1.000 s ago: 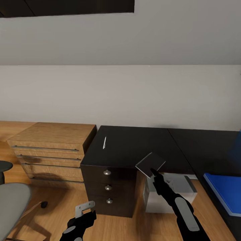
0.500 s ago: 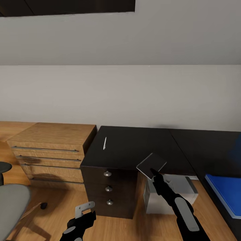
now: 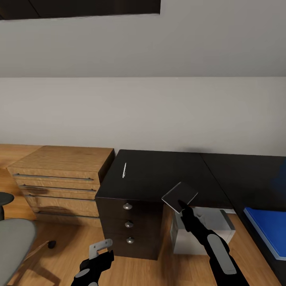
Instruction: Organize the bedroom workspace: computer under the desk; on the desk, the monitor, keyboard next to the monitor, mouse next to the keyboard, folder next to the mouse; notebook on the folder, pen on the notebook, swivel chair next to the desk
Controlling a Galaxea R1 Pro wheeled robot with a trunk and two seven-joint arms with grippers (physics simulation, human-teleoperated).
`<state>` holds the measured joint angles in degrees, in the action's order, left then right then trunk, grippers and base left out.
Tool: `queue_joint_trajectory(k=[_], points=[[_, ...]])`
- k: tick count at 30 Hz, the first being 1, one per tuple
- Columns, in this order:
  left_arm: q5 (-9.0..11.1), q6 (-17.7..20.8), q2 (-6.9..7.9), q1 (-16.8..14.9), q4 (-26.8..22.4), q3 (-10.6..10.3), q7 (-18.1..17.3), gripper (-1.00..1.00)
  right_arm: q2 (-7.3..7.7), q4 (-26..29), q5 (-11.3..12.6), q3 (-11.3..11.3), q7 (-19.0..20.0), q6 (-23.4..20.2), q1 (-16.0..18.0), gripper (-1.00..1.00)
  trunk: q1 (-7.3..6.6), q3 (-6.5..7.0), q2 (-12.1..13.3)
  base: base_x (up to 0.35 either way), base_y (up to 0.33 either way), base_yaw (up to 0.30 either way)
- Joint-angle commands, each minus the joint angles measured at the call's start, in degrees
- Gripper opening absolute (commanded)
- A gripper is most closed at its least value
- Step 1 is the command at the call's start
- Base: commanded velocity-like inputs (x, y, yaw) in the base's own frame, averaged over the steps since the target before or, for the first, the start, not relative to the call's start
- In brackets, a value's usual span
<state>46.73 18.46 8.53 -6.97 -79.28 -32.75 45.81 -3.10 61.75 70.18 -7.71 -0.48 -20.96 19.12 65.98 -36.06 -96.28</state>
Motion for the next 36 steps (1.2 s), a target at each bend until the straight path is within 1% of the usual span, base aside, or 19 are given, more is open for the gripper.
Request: queue_joint_trajectory(k=[1,7,15,21,29,30,36], points=[[0.22,0.17,0.04,-0.07,-0.08,-0.16,0.38,1.0,-0.07,0.04,0.31,-0.21,-0.05,-0.61,0.04,1.0,0.0,-0.06,-0.03,0.0,0.0,0.0],[0.12,0.17,0.0,-0.07,-0.08,-0.44,0.41,1.0,-0.07,0.04,0.31,-0.29,-0.05,-0.92,0.04,1.0,1.31,-1.13,-2.44,0.0,0.0,0.0],[0.2,0.16,0.08,-0.07,-0.08,-0.39,0.42,1.0,-0.07,0.04,0.31,-0.29,-0.05,-0.94,0.04,1.0,1.31,-1.13,-2.44,0.0,0.0,0.0],[0.33,0.17,0.09,-0.07,-0.08,-0.43,0.42,1.0,-0.07,0.04,0.31,-0.29,-0.05,-0.93,0.04,1.0,1.31,-1.13,-2.44,0.099,0.073,0.0],[0.37,0.17,0.09,-0.07,-0.08,-0.39,0.42,1.0,-0.07,0.04,0.2,-0.24,-0.08,-1.0,0.04,1.0,1.31,-1.13,-2.44,0.014,0.011,0.0],[0.37,0.17,0.09,-0.07,-0.08,-0.39,0.42,1.0,-0.07,0.04,0.19,-0.23,-0.09,-1.0,0.04,-1.0,1.31,-1.13,-2.44,0.002,0.002,0.0],[0.38,0.17,0.09,-0.07,-0.08,-0.4,0.42,1.0,-0.07,0.04,0.04,-0.18,-0.14,-1.01,0.04,-1.0,1.31,-1.13,-2.44,0.0,0.0,0.0]])
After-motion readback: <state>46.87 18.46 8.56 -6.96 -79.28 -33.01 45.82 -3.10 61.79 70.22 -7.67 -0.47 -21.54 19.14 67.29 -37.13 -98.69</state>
